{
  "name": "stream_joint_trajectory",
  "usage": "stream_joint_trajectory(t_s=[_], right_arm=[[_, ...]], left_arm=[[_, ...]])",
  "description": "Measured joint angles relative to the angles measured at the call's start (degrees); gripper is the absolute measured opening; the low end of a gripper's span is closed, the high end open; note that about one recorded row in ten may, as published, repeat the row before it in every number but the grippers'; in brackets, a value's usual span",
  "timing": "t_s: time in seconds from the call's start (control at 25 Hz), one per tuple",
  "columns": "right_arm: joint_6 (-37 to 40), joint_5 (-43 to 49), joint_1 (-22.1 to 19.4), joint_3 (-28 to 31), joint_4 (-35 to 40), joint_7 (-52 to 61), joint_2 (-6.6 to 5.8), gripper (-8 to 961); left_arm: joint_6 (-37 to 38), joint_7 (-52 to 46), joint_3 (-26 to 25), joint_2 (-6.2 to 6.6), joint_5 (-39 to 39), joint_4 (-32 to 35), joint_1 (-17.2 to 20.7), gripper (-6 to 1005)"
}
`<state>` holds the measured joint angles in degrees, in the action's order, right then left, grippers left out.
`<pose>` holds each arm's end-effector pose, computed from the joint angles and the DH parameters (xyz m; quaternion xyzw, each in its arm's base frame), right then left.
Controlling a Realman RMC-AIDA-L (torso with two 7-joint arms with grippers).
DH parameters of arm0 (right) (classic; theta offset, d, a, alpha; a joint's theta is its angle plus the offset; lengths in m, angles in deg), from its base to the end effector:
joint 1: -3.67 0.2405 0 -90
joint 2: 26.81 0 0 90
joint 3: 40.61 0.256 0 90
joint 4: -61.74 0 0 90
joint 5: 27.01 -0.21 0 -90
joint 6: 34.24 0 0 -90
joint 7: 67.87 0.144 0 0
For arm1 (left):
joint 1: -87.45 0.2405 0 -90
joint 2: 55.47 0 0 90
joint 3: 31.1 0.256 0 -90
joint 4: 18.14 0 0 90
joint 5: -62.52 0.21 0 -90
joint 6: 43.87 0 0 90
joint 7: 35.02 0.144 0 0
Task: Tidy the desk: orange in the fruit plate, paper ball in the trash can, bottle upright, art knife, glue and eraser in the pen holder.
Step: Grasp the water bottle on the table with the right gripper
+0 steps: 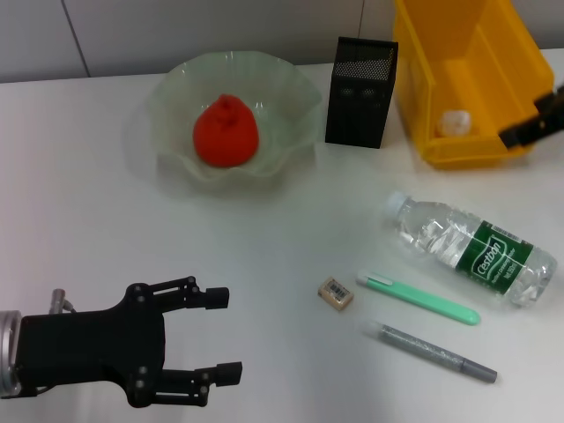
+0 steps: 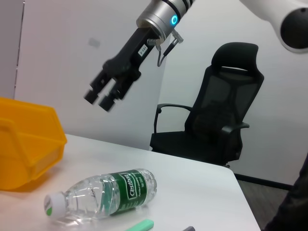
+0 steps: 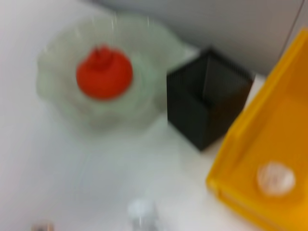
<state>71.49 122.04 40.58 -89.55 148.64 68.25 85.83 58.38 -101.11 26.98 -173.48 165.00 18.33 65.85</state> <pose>0.1975 0.3618 0.1427 -0.8920 0.3577 -0.1025 0.2566 -0.2591 0.2558 -0.0206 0.9515 0.1029 0.2898 0.0031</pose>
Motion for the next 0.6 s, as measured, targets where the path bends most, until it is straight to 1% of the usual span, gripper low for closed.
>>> stream_joint_trajectory(t_s=[0.04, 0.08, 0.12, 0.16, 0.28, 0.32, 0.36, 0.4, 0.44, 0.48, 0.52, 0.56, 0.6], right_arm=[[1.47, 2.39, 1.41, -0.62, -1.06, 0.59, -0.01, 764], [1.47, 2.39, 1.41, -0.62, -1.06, 0.59, -0.01, 764], [3.87, 6.14, 4.03, -1.49, -4.36, 0.80, 0.18, 763], [4.81, 8.24, 5.74, -2.65, -7.24, 0.69, 0.76, 763], [4.82, 8.64, 6.08, -3.37, -8.25, 0.53, 1.04, 763], [3.76, 8.79, 6.34, -5.70, -9.94, 0.04, 1.72, 763], [3.76, 8.79, 6.34, -5.70, -9.94, 0.04, 1.72, 762], [2.49, 8.79, 6.39, -8.01, -11.09, -0.71, 2.62, 762], [1.85, 8.80, 6.42, -8.93, -11.57, -1.21, 3.11, 762], [1.85, 8.80, 6.42, -8.93, -11.57, -1.21, 3.11, 762], [0.59, 8.97, 6.49, -10.69, -12.41, -2.04, 4.10, 762], [0.59, 8.97, 6.49, -10.69, -12.41, -2.04, 4.10, 762], [-0.85, 9.12, 6.50, -12.99, -13.07, -2.49, 4.59, 762]], left_arm=[[0.09, 0.00, 0.23, -0.01, 0.05, 0.00, -0.07, 840], [0.09, 0.00, 0.23, -0.01, 0.05, 0.00, -0.07, 840], [0.16, -0.03, 0.39, -0.02, 0.07, 0.00, -0.04, 840], [0.19, -0.05, 0.45, -0.03, 0.08, 0.00, 0.01, 840], [0.23, -0.04, 0.39, -0.03, 0.09, 0.00, 0.20, 840], [0.25, -0.03, 0.30, -0.03, 0.09, 0.00, 0.30, 840], [0.25, -0.03, 0.30, -0.03, 0.09, 0.00, 0.30, 840], [0.28, -0.02, 0.21, -0.03, 0.10, 0.00, 0.39, 840], [0.32, -0.01, 0.13, -0.03, 0.09, 0.00, 0.44, 840], [0.33, -0.01, 0.10, -0.03, 0.09, 0.00, 0.46, 840], [0.33, -0.01, 0.08, -0.03, 0.09, 0.00, 0.46, 839], [0.33, -0.01, 0.08, -0.03, 0.09, 0.00, 0.46, 839], [0.33, -0.01, 0.08, -0.03, 0.09, 0.00, 0.46, 839]])
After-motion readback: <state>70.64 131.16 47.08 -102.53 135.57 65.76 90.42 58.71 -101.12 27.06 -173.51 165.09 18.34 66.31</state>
